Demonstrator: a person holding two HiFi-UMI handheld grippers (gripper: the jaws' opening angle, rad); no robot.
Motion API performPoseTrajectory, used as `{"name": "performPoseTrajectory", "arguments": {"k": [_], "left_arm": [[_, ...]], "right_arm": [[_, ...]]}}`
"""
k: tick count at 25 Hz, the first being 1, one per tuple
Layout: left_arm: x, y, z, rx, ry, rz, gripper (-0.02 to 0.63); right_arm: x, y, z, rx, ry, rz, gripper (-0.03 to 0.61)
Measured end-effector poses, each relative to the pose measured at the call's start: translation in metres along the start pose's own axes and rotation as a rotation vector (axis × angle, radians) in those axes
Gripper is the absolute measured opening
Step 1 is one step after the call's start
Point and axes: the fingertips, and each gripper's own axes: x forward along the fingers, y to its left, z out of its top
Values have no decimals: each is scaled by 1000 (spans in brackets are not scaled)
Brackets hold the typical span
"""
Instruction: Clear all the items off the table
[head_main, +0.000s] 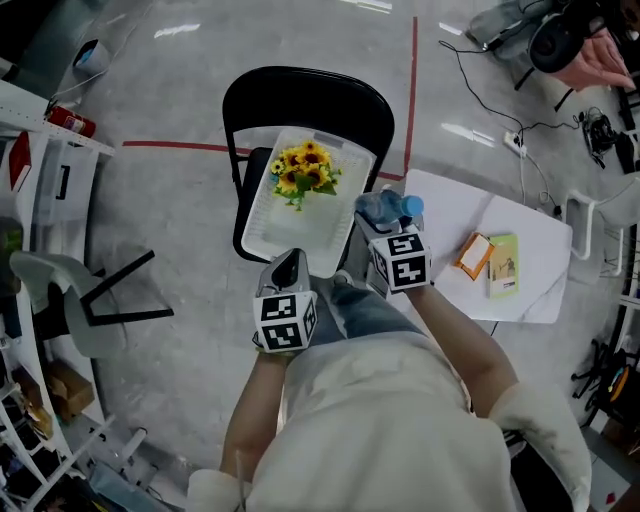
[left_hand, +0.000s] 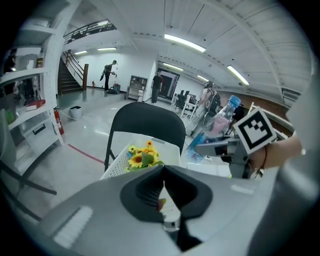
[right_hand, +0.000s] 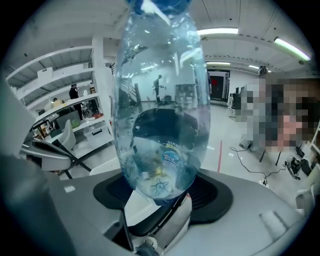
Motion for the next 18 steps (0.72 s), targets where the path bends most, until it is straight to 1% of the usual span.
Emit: {"name": "performPoseTrajectory", "arguments": {"k": [4, 9, 14, 18], "left_arm": [[-6, 24, -1, -28, 0, 29, 9], [-10, 45, -4, -51, 12, 45, 10], [-6, 60, -5, -55, 30, 44, 10], [1, 69, -6, -56, 47, 31, 9]], "right_arm": [[21, 26, 5, -31, 19, 32, 325], [51, 52, -2, -49, 64, 52, 325], [80, 64, -15, -33, 112, 44, 325], [105, 64, -25, -3, 146, 15, 325]]}}
